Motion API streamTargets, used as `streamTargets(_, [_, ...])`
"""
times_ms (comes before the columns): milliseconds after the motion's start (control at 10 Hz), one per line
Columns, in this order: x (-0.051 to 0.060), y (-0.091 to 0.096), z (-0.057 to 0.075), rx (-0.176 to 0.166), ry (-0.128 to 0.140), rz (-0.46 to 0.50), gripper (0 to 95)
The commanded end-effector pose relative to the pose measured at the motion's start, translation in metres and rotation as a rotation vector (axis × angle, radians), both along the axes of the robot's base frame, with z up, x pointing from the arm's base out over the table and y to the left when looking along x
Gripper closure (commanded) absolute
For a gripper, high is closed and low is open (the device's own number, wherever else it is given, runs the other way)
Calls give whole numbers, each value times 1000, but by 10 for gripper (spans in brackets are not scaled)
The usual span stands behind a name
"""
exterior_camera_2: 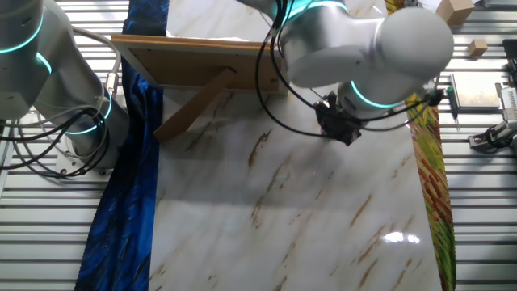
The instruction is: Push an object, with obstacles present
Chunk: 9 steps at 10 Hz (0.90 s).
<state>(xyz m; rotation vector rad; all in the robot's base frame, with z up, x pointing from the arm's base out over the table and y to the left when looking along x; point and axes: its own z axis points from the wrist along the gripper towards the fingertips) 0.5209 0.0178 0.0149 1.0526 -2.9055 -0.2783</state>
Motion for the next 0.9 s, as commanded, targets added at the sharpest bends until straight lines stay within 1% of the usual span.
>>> streamTargets(100, [5,8,3,0,3,-8,950])
streamTargets(400, [8,8,7,-1,8,-10,950])
streamTargets(700, [11,-1,10,1,8,8,950])
streamTargets(900, [13,-11,13,3,7,18,950])
